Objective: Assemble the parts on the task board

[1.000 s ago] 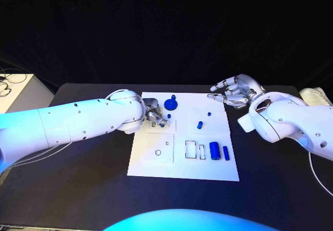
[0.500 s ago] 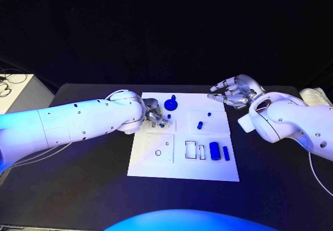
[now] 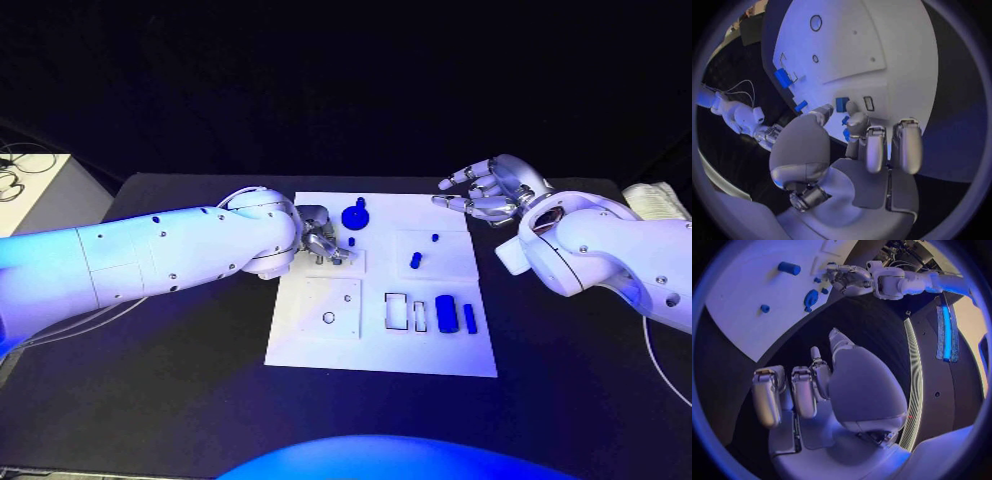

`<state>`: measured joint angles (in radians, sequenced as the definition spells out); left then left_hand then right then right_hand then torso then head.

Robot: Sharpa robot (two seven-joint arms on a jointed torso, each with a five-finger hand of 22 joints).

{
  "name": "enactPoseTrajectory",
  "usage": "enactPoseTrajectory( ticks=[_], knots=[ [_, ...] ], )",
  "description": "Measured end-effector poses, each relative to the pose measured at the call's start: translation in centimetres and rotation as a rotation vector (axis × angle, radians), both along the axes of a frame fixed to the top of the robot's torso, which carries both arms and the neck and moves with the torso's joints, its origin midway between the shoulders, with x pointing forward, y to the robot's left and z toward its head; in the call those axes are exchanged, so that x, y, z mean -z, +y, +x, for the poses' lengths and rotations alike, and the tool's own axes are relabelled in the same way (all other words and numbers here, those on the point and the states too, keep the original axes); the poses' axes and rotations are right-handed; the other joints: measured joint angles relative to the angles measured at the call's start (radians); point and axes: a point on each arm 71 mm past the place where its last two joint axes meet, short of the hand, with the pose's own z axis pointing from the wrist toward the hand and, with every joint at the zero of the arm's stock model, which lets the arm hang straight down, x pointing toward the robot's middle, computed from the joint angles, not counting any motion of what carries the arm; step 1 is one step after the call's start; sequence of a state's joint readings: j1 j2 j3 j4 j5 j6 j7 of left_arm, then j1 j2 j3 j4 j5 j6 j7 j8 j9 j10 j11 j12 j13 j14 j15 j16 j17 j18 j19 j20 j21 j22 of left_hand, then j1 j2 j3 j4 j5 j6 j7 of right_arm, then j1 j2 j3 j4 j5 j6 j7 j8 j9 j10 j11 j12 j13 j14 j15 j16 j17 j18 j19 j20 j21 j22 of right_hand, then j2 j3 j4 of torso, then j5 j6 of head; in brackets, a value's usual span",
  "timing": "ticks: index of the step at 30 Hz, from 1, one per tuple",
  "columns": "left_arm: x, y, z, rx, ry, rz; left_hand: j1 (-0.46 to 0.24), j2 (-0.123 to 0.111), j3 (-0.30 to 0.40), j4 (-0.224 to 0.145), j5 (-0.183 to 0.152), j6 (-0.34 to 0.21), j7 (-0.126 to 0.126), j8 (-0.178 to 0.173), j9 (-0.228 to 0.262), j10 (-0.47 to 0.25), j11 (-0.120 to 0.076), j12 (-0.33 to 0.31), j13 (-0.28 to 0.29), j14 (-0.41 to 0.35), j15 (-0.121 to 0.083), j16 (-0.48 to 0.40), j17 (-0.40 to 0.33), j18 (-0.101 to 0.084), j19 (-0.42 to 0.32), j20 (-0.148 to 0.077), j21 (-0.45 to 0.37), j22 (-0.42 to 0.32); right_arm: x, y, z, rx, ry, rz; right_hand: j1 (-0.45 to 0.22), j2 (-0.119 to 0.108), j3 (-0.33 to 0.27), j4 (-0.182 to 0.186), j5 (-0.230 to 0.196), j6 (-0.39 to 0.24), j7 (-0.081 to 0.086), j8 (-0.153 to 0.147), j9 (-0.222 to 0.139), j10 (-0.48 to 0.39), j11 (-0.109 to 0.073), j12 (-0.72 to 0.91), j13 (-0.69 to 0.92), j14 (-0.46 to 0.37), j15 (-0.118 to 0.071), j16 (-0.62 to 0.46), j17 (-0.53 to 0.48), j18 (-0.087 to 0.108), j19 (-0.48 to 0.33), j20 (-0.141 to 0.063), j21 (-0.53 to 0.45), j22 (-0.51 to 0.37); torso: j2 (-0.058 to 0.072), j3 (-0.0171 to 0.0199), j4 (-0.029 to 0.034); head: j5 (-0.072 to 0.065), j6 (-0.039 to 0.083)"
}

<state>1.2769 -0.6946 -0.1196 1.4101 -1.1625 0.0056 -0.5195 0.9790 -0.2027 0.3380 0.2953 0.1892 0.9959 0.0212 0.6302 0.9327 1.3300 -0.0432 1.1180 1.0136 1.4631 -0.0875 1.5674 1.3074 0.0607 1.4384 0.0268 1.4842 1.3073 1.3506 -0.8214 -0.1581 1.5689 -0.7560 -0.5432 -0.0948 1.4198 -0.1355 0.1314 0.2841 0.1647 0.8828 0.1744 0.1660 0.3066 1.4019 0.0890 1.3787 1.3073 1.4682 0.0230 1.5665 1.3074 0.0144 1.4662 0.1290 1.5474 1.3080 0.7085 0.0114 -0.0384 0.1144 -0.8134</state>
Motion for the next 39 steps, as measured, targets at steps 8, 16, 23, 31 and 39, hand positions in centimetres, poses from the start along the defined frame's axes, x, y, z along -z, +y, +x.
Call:
enactPoseTrajectory(
  ticks=[8,16,23,31,39],
  knots=[
    [0.0,0.1,-0.2,0.001,0.0,0.0,0.0,0.0,0.0,0.0,0.0,0.0,0.0,0.0,0.0,0.002,-0.002,0.0,0.0,0.0,0.0,0.0,0.0,0.0,0.0,0.0,0.0,0.0,0.0,0.0,0.0,0.001,0.0,0.0,0.0,0.0,0.0,0.0,0.0,0.0,0.0,0.0,0.0,0.0,0.0,0.0,0.0,0.0,0.0,0.0,0.0,0.0,0.0,0.0,0.0,0.0,0.0,0.0,0.0005,0.0,0.003],
    [0.0,0.2,-0.2,0.001,-0.001,0.0,0.005,0.005,0.0,0.0,0.0,0.003,-0.004,0.0,0.001,0.002,-0.001,0.0,0.0,0.004,-0.004,0.0,0.0,0.0,0.003,-0.003,0.0,0.0,0.0,0.0,0.0,0.001,0.0,-0.001,0.0,0.0,0.0,0.0,0.0,0.0,0.0,0.004,0.0,0.0,0.0,0.0,0.0,0.0,0.0,0.0,0.0,0.0,0.0,0.0,0.0,0.0,0.0,0.0001,-0.0008,0.0,0.004],
    [0.0,0.5,-0.3,-0.002,0.003,-0.003,0.018,0.018,-0.003,-0.003,0.0,0.004,-0.004,0.0,0.002,0.002,-0.001,0.0,-0.003,0.004,-0.004,0.0,0.0,0.0,0.003,-0.003,0.0,0.0,0.0,-0.1,0.0,0.001,0.001,-0.001,0.0,0.0,0.0,0.0,0.0,0.0,0.0,0.004,0.0,0.0,0.0,0.0,0.001,0.0,0.0,0.0,0.0,0.0,0.0,0.0,0.0,0.0,0.0,0.0002,-0.0007,0.0,0.002],
    [0.0,1.2,-0.6,-0.016,0.017,-0.018,0.002,0.017,-0.049,-0.001,0.0,0.0,-0.001,0.0,0.002,-0.006,0.001,-0.012,-0.021,0.004,-0.004,0.0,0.0,0.0,0.001,-0.001,0.0,0.0,0.0,-0.1,0.1,0.002,0.001,-0.001,0.0,0.0,0.0,0.0,0.0,0.0,0.0,0.004,0.0,0.0,0.0,0.0,0.001,0.0,0.0,0.0,0.0,0.0,0.0,0.0,0.0,0.0,0.0,0.0006,-0.0001,-0.001,0.002],
    [-0.5,1.3,-0.8,-0.026,0.027,-0.048,0.011,0.058,-0.214,0.0,-0.008,-0.017,0.009,-0.018,-0.003,-0.027,0.009,-0.028,-0.046,0.004,-0.004,0.0,0.0,0.0,-0.013,0.006,-0.012,0.0,0.1,-0.1,0.1,0.003,0.001,-0.002,0.0,0.0,0.0,0.0,0.0,0.0,0.0,0.004,0.0,0.0,0.0,0.0,0.001,0.0,0.0,0.0,0.0,0.0,0.0,0.0,0.0,0.0,0.0,0.0005,0.0,-0.001,0.004]
  ],
)
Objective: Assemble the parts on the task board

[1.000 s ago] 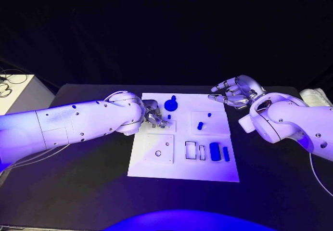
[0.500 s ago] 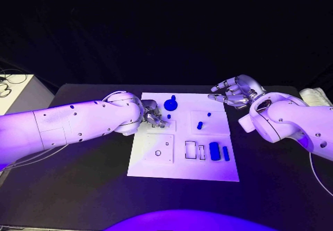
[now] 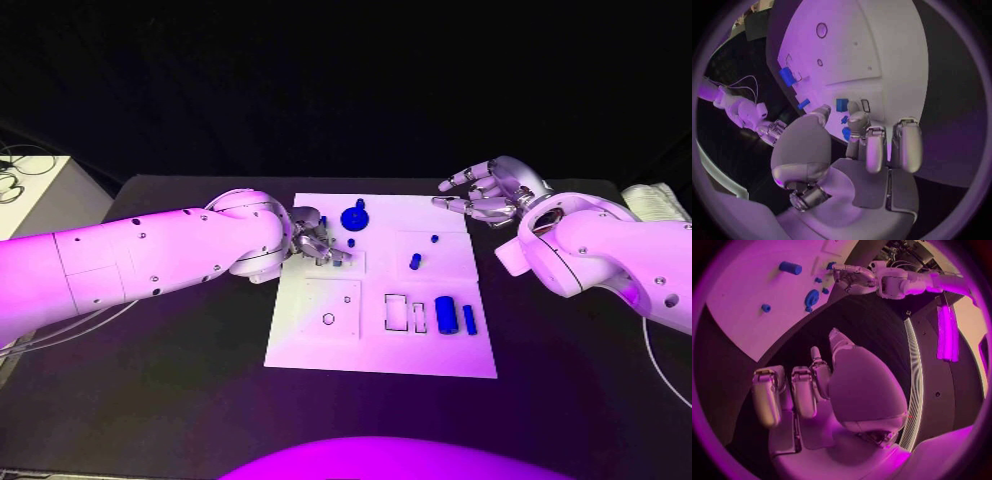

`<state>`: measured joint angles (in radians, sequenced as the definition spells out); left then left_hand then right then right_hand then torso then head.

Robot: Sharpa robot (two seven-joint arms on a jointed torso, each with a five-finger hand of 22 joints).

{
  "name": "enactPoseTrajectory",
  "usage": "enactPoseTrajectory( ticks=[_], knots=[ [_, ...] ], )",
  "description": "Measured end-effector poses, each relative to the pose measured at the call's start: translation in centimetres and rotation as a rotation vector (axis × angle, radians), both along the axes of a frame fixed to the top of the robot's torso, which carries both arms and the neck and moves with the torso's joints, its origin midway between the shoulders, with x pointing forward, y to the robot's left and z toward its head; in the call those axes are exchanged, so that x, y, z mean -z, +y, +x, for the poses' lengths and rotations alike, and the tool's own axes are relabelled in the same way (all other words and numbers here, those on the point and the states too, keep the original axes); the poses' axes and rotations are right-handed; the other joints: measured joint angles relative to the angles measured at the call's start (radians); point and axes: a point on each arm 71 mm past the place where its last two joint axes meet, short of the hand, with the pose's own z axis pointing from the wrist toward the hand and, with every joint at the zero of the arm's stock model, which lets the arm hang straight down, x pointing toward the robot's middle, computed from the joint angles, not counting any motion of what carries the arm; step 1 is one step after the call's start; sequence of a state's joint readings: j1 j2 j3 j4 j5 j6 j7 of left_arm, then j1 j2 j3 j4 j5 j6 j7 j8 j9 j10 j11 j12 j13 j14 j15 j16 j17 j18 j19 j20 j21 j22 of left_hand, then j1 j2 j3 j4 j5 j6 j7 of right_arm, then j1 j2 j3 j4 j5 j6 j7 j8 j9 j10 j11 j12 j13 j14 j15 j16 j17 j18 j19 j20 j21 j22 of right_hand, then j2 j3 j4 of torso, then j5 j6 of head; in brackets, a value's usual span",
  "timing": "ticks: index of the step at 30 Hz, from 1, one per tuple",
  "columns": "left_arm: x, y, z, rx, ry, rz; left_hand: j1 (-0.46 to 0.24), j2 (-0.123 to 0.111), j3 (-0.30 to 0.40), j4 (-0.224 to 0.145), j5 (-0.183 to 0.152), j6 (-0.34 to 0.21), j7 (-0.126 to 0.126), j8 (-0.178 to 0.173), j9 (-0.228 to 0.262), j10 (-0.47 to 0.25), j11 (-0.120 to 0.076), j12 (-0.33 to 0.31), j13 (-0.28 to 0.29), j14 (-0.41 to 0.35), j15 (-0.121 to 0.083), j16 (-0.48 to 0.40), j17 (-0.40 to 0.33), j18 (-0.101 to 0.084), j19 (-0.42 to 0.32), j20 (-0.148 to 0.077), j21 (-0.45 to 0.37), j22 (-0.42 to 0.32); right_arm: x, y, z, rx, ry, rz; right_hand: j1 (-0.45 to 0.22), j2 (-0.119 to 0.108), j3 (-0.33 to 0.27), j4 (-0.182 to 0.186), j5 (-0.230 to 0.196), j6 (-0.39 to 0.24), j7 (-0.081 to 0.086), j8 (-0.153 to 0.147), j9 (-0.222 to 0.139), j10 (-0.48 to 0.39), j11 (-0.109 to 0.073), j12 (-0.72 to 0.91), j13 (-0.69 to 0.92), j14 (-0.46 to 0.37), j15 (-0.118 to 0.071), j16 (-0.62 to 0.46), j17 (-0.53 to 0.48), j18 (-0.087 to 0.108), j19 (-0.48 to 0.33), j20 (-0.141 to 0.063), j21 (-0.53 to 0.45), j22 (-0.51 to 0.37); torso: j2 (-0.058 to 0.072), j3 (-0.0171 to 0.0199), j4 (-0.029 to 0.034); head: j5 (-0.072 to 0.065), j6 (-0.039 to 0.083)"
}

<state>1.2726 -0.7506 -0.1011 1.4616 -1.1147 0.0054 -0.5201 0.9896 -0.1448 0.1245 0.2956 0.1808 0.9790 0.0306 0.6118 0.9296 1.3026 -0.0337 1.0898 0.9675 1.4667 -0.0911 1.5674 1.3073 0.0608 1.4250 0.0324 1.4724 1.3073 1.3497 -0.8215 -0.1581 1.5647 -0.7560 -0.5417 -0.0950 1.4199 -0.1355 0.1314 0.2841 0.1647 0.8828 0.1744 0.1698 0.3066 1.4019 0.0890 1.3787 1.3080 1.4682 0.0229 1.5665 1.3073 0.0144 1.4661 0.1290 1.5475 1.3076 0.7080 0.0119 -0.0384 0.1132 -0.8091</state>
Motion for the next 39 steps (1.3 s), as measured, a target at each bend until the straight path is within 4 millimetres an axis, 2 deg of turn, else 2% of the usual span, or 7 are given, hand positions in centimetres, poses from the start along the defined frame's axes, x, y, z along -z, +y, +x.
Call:
enactPoseTrajectory(
  ticks=[4,6,9,17,23,30,39],
  knots=[
    [-0.09,-0.06,-0.14,-0.006,0.01,-0.02,0.012,0.02,-0.068,0.0,-0.007,-0.003,0.003,-0.006,-0.007,-0.009,0.005,-0.011,-0.014,-0.002,0.002,0.0,0.0,0.0,-0.003,0.003,-0.005,0.0,0.02,-0.03,0.02,0.001,0.0,0.0,0.0,0.0,0.0,0.0,0.0,0.0,0.0,0.0,0.0,0.0,0.0,0.0,0.0,0.0,0.0,0.0,0.0,0.0,0.0,0.0,0.0,0.0,0.0,-0.0003,-0.0001,0.001,0.002],
    [-0.12,-0.1,-0.2,-0.008,0.013,-0.028,0.012,0.02,-0.083,0.001,-0.015,-0.007,0.007,-0.006,-0.008,-0.009,0.005,-0.011,-0.017,-0.004,0.004,0.0,0.0,0.0,-0.003,0.003,-0.006,0.0,0.03,-0.04,0.02,0.001,0.0,0.0,0.0,0.0,0.0,0.0,0.0,0.0,0.0,0.0,0.0,0.0,0.0,0.0,0.0,0.0,0.0,0.0,0.0,0.0,0.0,0.0,0.0,0.0,0.0,-0.0003,-0.0001,0.001,0.003],
    [-0.16,-0.13,-0.28,-0.013,0.018,-0.041,0.019,0.027,-0.092,0.0,-0.015,-0.007,0.007,-0.011,-0.009,-0.01,0.006,-0.011,-0.019,0.0,0.007,0.0,0.0,0.0,-0.003,0.003,-0.006,0.0,0.04,-0.06,0.02,0.002,0.001,0.0,0.0,0.0,0.0,0.0,0.0,0.0,0.0,0.0,0.0,0.0,0.0,0.0,0.0,0.0,0.0,0.0,0.0,0.0,0.0,0.0,0.0,0.0,0.0,-0.0002,-0.0002,0.001,0.004],
    [-0.18,0.2,-0.35,-0.025,0.023,-0.051,0.1,0.065,-0.102,-0.002,-0.003,-0.019,0.012,-0.038,-0.032,-0.027,0.012,-0.025,-0.039,0.0,0.007,0.0,0.0,0.0,-0.01,0.01,-0.011,0.0,0.05,-0.15,0.01,0.003,0.001,-0.001,0.0,0.0,0.0,0.0,0.0,0.0,0.0,0.0,0.0,0.0,0.0,0.0,0.0,0.0,0.0,0.0,0.0,0.0,0.0,0.0,0.0,0.0,0.0,0.0003,-0.0003,0.0,0.005],
    [-0.18,0.26,-0.35,-0.026,0.023,-0.051,0.118,0.066,-0.102,-0.002,0.001,-0.019,0.012,-0.045,-0.041,-0.027,0.012,-0.029,-0.043,-0.002,0.009,0.0,0.0,0.0,-0.01,0.01,-0.015,0.0,0.05,-0.19,0.0,0.004,0.001,-0.001,0.0,0.0,0.0,0.0,0.0,0.0,0.0,0.0,0.0,0.0,0.0,0.0,0.0,0.0,0.0,0.0,0.0,0.0,0.0,0.0,0.0,0.0,0.0,0.0003,0.0002,-0.001,0.004],
    [-0.1,-0.18,-0.28,-0.02,0.02,-0.05,0.136,0.083,-0.102,-0.002,0.001,-0.023,0.016,-0.053,-0.051,-0.03,0.016,-0.029,-0.045,0.0,0.014,0.0,0.0,0.0,-0.01,0.01,-0.015,0.0,0.06,-0.16,0.0,0.003,0.001,-0.001,0.0,0.0,0.0,0.0,0.0,0.0,0.0,0.0,0.0,0.0,0.0,0.0,0.0,0.0,0.0,0.0,0.0,0.0,0.0,0.0,0.0,0.0,0.001,-0.0002,-0.0001,0.002,0.003],
    [0.13,-0.72,-0.25,-0.014,0.02,-0.049,0.14,0.079,-0.096,-0.002,0.001,-0.023,0.016,-0.057,-0.054,-0.03,0.016,-0.03,-0.045,0.0,0.014,0.0,0.0,0.0,-0.013,0.013,-0.015,0.0,0.15,-0.11,-0.01,0.002,0.004,-0.001,0.0,0.0,0.0,0.0,0.0,0.0,0.0,0.0,0.0,0.0,0.0,0.0,0.0,0.0,0.0,0.0,0.0,0.0,0.0,0.0,0.0,0.001,0.001,-0.0008,-0.0005,0.003,0.002]
  ],
)
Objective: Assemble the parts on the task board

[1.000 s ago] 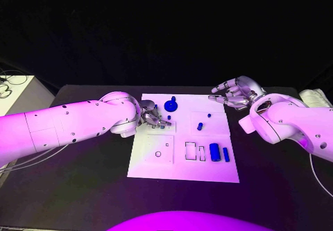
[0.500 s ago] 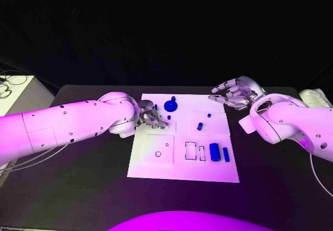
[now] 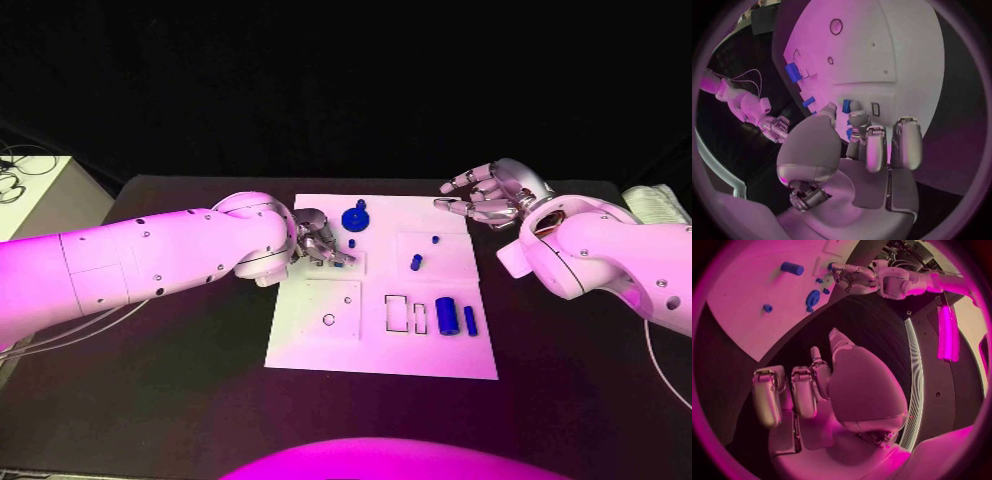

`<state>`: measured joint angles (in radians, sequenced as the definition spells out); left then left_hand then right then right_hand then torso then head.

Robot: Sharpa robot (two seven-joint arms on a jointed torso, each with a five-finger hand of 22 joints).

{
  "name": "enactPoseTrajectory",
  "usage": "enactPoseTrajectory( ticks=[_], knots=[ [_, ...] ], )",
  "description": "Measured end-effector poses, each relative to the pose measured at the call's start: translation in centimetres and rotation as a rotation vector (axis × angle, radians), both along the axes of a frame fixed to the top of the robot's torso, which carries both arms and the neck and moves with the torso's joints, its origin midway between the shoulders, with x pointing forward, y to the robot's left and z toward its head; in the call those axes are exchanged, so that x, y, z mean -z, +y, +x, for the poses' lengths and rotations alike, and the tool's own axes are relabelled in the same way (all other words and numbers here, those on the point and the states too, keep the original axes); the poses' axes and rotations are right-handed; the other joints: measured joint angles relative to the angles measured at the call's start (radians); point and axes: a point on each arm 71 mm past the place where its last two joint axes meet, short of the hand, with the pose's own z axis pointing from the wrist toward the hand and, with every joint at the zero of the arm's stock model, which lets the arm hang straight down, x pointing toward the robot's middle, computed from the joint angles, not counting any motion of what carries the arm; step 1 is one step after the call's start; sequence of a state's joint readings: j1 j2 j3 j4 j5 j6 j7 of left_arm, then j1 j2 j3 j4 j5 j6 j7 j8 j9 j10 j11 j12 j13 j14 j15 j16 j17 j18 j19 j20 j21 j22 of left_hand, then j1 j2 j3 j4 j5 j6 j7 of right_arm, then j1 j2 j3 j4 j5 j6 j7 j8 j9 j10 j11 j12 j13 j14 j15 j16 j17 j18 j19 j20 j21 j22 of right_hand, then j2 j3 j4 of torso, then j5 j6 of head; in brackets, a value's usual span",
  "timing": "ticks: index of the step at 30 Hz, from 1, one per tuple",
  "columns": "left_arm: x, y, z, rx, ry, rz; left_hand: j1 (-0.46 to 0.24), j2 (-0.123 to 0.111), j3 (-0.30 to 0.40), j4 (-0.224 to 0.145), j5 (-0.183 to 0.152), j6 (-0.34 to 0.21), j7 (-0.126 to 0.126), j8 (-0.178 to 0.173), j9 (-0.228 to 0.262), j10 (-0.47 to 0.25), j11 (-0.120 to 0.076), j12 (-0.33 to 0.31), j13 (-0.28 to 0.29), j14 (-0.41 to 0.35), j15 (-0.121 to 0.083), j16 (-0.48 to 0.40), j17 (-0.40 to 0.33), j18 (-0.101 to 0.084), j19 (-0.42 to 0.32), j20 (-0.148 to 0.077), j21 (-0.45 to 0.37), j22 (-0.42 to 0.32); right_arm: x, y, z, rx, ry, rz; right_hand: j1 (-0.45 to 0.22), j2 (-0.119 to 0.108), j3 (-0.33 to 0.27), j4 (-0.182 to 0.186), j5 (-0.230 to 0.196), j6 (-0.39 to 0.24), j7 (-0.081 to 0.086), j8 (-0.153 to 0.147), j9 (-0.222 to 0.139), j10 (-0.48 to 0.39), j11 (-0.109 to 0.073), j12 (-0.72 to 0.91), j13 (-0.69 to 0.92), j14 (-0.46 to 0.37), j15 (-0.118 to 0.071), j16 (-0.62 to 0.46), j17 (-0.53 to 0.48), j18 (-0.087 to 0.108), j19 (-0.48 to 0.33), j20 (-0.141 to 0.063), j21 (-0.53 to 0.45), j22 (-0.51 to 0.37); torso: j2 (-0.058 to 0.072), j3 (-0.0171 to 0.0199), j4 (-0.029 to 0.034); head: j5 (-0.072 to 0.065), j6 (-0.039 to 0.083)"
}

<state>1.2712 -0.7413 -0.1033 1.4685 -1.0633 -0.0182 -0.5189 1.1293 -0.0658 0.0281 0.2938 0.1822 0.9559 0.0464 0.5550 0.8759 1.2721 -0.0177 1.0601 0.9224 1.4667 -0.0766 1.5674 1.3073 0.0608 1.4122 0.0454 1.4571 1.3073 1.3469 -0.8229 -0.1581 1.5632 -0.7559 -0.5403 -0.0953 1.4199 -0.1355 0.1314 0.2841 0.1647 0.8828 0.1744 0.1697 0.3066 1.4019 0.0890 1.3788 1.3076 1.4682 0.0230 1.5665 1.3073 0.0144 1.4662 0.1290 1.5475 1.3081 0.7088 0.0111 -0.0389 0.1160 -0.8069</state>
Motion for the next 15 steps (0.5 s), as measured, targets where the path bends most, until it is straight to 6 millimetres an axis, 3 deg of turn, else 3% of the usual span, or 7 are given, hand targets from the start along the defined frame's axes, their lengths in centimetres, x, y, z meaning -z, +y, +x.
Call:
enactPoseTrajectory(
  ticks=[15],
  knots=[
    [0.17,-0.08,0.15,0.0,0.001,0.006,0.032,0.013,0.014,0.0,0.0,0.0,0.0,-0.008,-0.013,0.0,0.0,0.0,-0.002,0.0,0.0,0.0,0.0,0.0,0.0,0.0,0.0,0.0,0.04,0.01,0.0,-0.002,0.002,-0.001,0.0,0.0,0.003,-0.003,0.0,-0.004,-0.004,0.0,0.0,0.0,0.0,0.0,0.0,0.0,0.0,0.0,0.0,0.0,0.0,0.0,0.0,0.0,0.0,0.0003,0.0002,-0.001,-0.001]
  ],
)
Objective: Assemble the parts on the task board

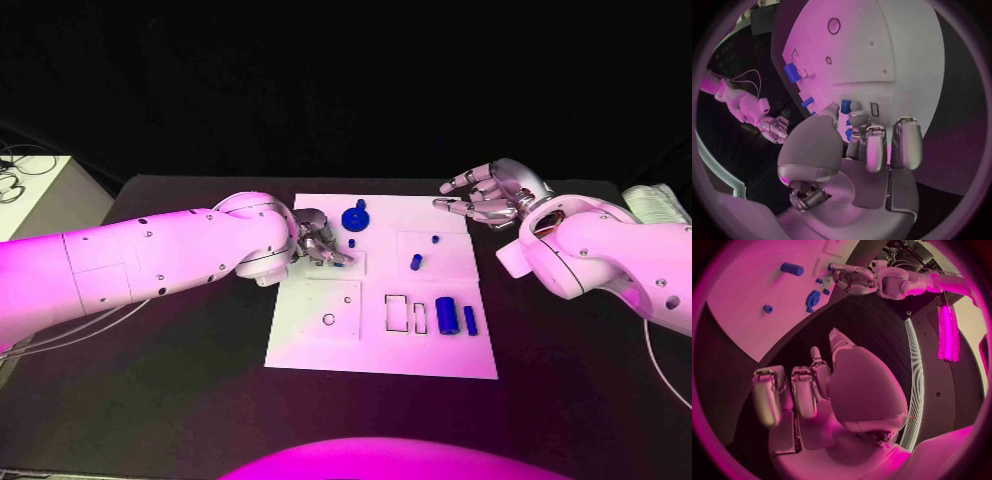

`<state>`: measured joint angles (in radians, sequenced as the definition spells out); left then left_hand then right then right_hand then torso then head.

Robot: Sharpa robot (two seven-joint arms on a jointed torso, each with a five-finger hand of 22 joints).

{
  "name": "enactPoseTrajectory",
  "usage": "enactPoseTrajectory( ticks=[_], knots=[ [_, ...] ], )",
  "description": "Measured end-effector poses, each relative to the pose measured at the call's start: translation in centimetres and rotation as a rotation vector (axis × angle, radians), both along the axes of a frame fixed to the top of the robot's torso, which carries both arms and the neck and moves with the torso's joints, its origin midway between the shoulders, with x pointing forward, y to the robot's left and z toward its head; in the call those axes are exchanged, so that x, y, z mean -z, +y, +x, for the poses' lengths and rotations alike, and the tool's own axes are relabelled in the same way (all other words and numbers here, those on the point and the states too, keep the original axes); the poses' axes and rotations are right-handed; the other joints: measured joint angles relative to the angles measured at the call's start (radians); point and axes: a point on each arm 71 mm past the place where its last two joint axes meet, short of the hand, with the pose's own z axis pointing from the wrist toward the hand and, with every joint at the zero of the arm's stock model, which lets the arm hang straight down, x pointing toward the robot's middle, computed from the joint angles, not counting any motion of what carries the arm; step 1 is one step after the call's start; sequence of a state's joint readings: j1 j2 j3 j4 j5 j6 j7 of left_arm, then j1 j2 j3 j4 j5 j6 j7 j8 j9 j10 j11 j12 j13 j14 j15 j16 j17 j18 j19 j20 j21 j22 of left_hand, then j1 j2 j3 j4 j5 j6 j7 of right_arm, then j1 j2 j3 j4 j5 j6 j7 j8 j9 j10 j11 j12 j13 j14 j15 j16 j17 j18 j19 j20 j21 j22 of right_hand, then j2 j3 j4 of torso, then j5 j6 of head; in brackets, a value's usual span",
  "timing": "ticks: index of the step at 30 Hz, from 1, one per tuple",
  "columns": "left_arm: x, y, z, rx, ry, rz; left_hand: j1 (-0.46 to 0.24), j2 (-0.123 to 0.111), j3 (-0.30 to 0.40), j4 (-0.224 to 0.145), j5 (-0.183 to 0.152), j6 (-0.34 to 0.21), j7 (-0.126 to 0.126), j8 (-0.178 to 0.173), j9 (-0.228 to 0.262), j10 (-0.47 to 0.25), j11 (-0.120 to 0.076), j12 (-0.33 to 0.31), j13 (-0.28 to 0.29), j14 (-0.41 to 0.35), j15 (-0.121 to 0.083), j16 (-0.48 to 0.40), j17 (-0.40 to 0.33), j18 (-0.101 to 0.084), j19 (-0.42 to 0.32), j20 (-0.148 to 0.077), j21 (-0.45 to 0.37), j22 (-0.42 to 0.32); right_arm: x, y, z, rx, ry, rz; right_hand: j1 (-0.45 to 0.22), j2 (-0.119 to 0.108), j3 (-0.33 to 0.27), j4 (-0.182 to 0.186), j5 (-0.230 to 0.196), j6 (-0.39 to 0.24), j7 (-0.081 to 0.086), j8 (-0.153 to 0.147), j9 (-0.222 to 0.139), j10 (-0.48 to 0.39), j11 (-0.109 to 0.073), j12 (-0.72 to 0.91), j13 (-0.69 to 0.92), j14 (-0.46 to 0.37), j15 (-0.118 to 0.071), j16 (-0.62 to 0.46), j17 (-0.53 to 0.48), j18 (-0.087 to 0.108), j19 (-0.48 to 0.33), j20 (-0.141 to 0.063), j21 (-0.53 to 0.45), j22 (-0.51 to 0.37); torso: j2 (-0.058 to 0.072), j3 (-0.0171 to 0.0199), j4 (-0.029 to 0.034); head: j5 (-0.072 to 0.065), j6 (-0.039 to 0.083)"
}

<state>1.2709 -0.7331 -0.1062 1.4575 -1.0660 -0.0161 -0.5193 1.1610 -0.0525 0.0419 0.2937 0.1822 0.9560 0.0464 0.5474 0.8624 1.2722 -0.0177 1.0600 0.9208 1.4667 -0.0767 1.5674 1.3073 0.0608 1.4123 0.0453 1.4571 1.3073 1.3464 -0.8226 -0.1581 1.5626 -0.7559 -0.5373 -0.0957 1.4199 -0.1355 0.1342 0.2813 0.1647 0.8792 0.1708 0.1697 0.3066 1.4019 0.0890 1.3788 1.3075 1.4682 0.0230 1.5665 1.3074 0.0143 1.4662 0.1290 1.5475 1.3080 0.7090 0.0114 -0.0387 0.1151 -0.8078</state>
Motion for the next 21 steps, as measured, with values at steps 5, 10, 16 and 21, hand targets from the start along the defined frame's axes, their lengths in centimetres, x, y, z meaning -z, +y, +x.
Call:
enactPoseTrajectory(
  ticks=[5,10,16,21],
  knots=[
    [0.02,-0.04,0.01,0.001,0.0,0.001,0.022,0.005,0.021,-0.001,0.004,0.0,0.0,-0.005,-0.008,0.0,0.0,0.0,0.0,0.0,0.0,0.0,0.0,0.0,0.0,0.0,0.0,0.0,0.01,0.0,0.0,-0.001,0.001,0.0,0.0,0.0,0.0,0.0,0.0,0.0,0.0,0.0,0.0,0.0,0.0,0.0,0.0,0.0,0.0,0.0,0.0,0.0,0.0,0.0,0.0,0.0,0.0,0.0001,-0.0005,-0.001,-0.001],
    [0.0,-0.03,-0.05,0.002,0.0,0.001,0.099,0.01,0.095,-0.002,0.004,0.0,0.0,-0.016,-0.023,-0.005,-0.005,0.0,-0.001,0.0,0.0,0.0,0.0,0.0,0.0,0.0,0.0,0.0,0.02,0.0,0.0,-0.002,0.002,-0.001,0.0,0.0,0.0,0.0,0.0,0.0,0.0,0.0,0.0,0.0,0.0,0.0,0.0,0.0,0.0,0.0,0.0,0.0,0.0,0.0,0.0,0.0,0.0,0.0002,-0.0002,-0.002,-0.001],
    [-0.17,0.06,-0.05,0.0,-0.001,-0.004,0.181,-0.081,0.358,0.036,-0.005,-0.001,0.001,-0.016,-0.035,-0.013,-0.005,-0.004,-0.013,0.0,0.0,0.0,0.0,0.0,-0.004,-0.004,-0.004,0.0,0.05,0.0,-0.01,-0.002,0.003,-0.001,0.0,0.0,0.0,0.0,0.0,0.0,0.0,0.0,0.0,0.0,0.0,0.0,0.0,0.0,0.0,0.0,0.0,0.0,0.0,0.0,0.0,0.0,0.0,0.0004,0.0002,-0.002,-0.001],
    [-0.09,0.11,-0.1,-0.003,0.003,-0.006,0.146,-0.147,0.518,0.043,-0.001,-0.006,-0.002,0.008,-0.021,-0.016,-0.002,-0.004,-0.018,0.0,0.0,0.0,0.0,0.0,-0.004,-0.004,-0.004,0.0,0.1,0.02,-0.02,-0.003,0.005,-0.001,0.0,0.0,0.0,0.0,0.0,0.0,0.0,0.004,-0.001,0.0,0.0,0.0,0.0,0.0,0.0,0.0,0.0,0.0,0.0,0.0,0.0,0.0,0.0,0.0004,0.0002,-0.002,-0.001]
  ],
)
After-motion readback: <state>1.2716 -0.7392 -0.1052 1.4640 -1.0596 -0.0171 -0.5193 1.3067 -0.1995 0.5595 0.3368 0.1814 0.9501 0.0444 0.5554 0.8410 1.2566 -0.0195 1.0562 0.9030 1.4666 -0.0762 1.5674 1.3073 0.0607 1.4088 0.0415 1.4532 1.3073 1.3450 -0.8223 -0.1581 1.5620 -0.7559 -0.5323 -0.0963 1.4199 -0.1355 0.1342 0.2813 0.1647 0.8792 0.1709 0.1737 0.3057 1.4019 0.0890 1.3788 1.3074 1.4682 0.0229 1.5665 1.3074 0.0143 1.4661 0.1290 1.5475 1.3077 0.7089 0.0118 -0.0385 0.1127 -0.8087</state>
